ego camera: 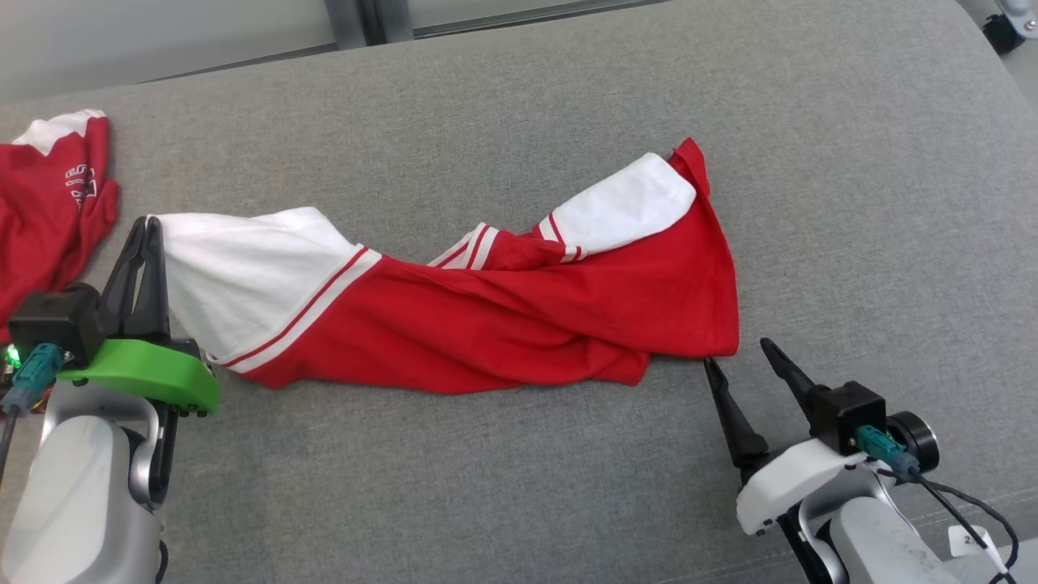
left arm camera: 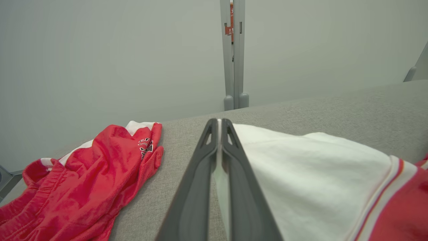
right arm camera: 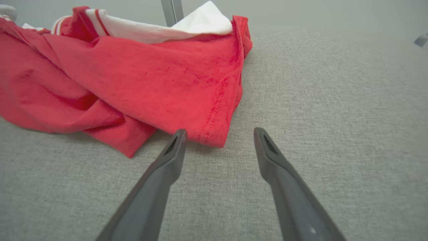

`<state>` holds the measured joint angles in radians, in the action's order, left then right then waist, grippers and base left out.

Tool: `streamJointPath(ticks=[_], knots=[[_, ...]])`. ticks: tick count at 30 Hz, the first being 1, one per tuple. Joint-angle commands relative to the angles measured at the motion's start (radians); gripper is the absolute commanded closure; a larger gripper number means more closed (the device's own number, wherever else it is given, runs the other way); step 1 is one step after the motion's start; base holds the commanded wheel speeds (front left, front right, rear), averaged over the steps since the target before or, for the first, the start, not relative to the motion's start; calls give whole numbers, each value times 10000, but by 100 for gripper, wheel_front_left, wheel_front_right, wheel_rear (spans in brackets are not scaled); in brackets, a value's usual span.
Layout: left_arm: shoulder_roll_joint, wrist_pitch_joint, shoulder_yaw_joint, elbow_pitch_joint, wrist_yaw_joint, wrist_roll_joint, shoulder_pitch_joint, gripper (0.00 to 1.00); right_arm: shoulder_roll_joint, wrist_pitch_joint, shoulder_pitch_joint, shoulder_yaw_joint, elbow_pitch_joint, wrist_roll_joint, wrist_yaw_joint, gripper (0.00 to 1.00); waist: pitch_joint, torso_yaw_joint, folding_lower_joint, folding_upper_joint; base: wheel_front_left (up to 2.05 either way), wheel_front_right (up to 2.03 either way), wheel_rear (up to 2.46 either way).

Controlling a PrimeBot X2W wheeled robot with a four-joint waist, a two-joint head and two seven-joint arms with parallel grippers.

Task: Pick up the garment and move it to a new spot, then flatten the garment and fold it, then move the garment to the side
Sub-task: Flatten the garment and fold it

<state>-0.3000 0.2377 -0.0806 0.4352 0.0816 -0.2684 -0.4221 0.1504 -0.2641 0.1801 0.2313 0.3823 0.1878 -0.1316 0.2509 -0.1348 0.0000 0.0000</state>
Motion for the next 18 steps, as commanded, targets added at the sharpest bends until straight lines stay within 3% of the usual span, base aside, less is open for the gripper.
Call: streamJointPath(ticks=[1, 5, 6, 10, 11, 18], knots=[[-74, -38, 15, -119, -61, -102, 113, 100, 84, -4, 222, 100, 181, -74, 18, 0, 27, 57, 0, 0, 0, 0, 0], [-48, -162, -54, -419, -117, -139, 154, 100, 117, -4, 679, 425, 763, 44, 18, 0, 74, 168, 0, 0, 0, 0, 0], [-40, -199, -73, -475, -113, -145, 154, 100, 149, -4, 753, 503, 927, 71, 18, 8, 84, 201, 0, 0, 0, 0, 0], [-53, -252, -134, -620, -125, -173, 138, 100, 196, -4, 998, 786, 1206, 164, 18, 69, 103, 293, 0, 0, 0, 0, 0], [-59, -268, -152, -649, -129, -173, 141, 100, 246, -4, 1023, 866, 1216, 167, 18, 100, 100, 317, 0, 0, 0, 0, 0], [-232, -84, -183, -932, -32, -174, 154, 100, 524, -4, 796, 969, 327, 874, 18, 100, -96, 340, 0, 0, 0, 0, 0]])
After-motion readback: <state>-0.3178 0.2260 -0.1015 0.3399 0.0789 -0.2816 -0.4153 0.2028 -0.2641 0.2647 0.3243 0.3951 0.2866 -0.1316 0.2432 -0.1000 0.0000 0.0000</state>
